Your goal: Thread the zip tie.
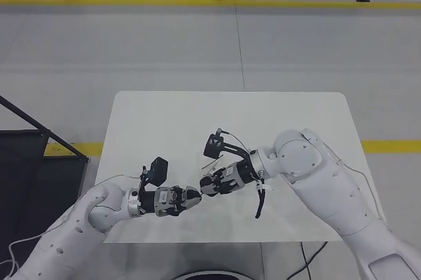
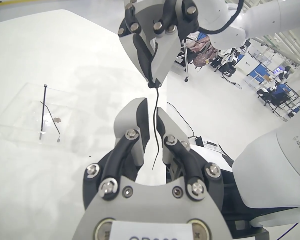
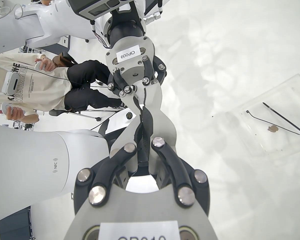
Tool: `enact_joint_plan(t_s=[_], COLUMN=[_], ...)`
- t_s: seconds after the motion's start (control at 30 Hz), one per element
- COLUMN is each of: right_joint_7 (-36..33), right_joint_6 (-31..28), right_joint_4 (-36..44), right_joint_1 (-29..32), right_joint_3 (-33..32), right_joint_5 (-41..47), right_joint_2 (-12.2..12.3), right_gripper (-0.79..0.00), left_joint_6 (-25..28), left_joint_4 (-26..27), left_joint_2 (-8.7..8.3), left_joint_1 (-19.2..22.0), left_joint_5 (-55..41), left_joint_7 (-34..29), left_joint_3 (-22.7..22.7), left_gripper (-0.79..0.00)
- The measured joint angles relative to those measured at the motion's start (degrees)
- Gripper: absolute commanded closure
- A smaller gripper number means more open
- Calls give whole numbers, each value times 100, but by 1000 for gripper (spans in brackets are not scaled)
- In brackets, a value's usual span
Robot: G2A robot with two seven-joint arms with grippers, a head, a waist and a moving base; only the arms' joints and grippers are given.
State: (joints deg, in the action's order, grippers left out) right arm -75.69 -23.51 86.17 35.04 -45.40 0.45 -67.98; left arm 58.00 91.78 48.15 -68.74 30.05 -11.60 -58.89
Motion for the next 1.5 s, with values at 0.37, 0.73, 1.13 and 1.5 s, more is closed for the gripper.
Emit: enact_joint_plan(t_s=[0.37, 0.73, 1.13, 1.5], right_joint_7=[142, 1106, 1247, 2501], right_joint_6=[75, -643, -876, -1121], right_joint_4=[-21, 694, 1006, 744], right_joint_1=[-32, 1028, 1464, 1916], right_joint_3=[10, -951, -1139, -784], right_joint_5=[-67, -621, -884, -1344], right_joint_2=[5, 333, 419, 340], right_gripper=[-785, -785, -785, -785], left_joint_6=[0, 0, -1, -364], left_joint_4=[-210, -584, -739, -634], left_joint_2=[-165, -148, -115, 49], left_joint_1=[146, 111, 105, 112], left_joint_5=[337, 53, -388, -1120], left_joint_7=[790, 1916, 2098, 1881], left_joint_3=[233, 124, 103, 245], left_gripper=[0, 0, 0, 0])
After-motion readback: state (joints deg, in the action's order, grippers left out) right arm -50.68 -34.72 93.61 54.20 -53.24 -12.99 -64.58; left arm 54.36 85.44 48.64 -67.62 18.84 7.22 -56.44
